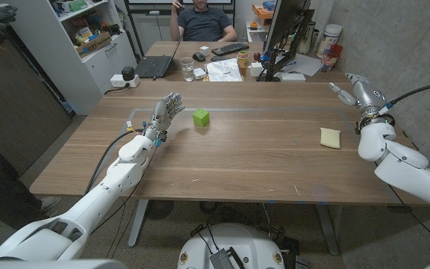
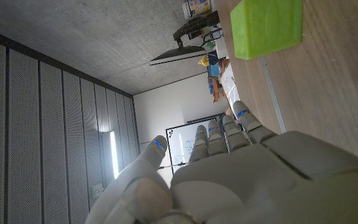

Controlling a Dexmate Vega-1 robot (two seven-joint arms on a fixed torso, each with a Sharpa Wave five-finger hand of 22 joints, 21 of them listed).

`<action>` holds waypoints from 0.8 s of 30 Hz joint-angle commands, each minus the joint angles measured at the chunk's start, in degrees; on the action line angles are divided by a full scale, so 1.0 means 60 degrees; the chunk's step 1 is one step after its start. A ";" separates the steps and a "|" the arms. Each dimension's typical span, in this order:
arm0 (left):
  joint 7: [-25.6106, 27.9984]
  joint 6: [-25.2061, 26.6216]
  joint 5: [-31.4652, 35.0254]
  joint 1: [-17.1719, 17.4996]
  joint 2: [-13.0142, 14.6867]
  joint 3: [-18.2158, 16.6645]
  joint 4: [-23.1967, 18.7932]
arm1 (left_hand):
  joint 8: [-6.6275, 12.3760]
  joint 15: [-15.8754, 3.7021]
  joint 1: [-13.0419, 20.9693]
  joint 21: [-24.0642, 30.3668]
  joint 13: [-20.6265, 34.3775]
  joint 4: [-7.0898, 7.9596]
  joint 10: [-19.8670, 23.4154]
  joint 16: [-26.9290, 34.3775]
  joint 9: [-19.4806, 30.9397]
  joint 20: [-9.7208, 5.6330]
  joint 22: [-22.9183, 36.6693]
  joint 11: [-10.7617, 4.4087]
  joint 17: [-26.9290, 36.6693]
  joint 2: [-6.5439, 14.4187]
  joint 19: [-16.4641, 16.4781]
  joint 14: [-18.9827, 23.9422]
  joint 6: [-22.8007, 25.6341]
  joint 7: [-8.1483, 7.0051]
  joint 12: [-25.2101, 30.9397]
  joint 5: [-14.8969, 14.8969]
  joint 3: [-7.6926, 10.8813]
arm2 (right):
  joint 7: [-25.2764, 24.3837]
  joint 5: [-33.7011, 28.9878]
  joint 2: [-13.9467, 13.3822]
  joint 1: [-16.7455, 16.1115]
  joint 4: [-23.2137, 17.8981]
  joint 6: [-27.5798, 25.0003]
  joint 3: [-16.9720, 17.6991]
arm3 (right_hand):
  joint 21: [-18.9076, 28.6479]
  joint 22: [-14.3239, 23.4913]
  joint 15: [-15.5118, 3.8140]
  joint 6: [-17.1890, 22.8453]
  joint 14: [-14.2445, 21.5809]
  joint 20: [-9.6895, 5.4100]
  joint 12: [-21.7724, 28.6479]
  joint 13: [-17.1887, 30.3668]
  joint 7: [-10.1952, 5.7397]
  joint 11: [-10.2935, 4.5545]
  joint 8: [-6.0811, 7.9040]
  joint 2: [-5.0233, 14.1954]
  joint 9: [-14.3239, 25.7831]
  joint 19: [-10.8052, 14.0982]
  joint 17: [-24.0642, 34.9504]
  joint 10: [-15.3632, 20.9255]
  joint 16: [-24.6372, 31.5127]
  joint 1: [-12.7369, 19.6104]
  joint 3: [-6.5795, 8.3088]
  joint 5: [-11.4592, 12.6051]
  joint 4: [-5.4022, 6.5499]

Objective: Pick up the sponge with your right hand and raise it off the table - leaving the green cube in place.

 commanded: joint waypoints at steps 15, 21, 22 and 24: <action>-0.0067 -0.0107 0.0041 0.0003 -0.0050 0.0052 0.0013 | 0.0031 -0.0010 -0.0064 -0.0044 0.0031 -0.0011 0.0052 0.0021 0.0030 0.0044 0.0028 0.0011 0.0027 0.0139 0.0053 0.0037 0.0071 0.0009 0.0058 0.0060 -0.0038 | 0.0831 -0.0636 -0.0450 0.0304 -0.0031 -0.1526 -0.0992 | -0.0254 -0.0003 0.0000 0.0100 -0.0237 0.0537 -0.0009 0.0041 -0.0119 -0.0221 0.0029 0.0008 0.0023 -0.0172 -0.0021 -0.0159 -0.0025 0.0398 0.0035 -0.0043 -0.0296; -0.0092 -0.0120 0.0053 -0.0015 -0.0038 0.0053 0.0043 | 0.0027 -0.0009 -0.0071 -0.0051 0.0031 -0.0010 0.0047 0.0022 0.0029 0.0042 0.0028 0.0009 0.0027 0.0128 0.0058 0.0039 0.0064 0.0002 0.0055 0.0059 -0.0047 | 0.1123 -0.0664 -0.0519 0.0461 0.0058 -0.1824 -0.1306 | -0.0317 -0.0009 0.0009 0.0164 -0.0291 0.0590 -0.0017 0.0041 -0.0135 -0.0244 0.0049 0.0022 0.0024 -0.0232 -0.0023 -0.0190 -0.0038 0.0444 0.0041 -0.0047 -0.0327; -0.0086 -0.0102 0.0049 -0.0021 -0.0036 0.0052 0.0042 | 0.0027 -0.0009 -0.0072 -0.0052 0.0031 -0.0011 0.0047 0.0022 0.0029 0.0043 0.0028 0.0004 0.0027 0.0126 0.0058 0.0040 0.0062 0.0008 0.0056 0.0059 -0.0049 | 0.1124 -0.0702 -0.0532 0.0481 0.0067 -0.1876 -0.1360 | -0.0329 -0.0010 0.0016 0.0141 -0.0305 0.0595 -0.0023 0.0041 -0.0127 -0.0241 0.0038 0.0027 0.0025 -0.0236 -0.0023 -0.0211 -0.0041 0.0459 0.0045 -0.0048 -0.0336; -0.0084 -0.0101 0.0037 -0.0030 -0.0052 0.0049 0.0059 | 0.0027 -0.0007 -0.0075 -0.0058 0.0031 -0.0010 0.0050 0.0022 0.0029 0.0049 0.0028 0.0016 0.0027 0.0120 0.0055 0.0039 0.0065 0.0013 0.0056 0.0059 -0.0054 | 0.1207 -0.0834 -0.0583 0.0573 0.0063 -0.2059 -0.1533 | -0.0345 -0.0012 0.0016 0.0119 -0.0324 0.0599 -0.0037 0.0041 -0.0127 -0.0255 0.0027 0.0032 0.0025 -0.0241 -0.0024 -0.0251 -0.0044 0.0481 0.0049 -0.0047 -0.0350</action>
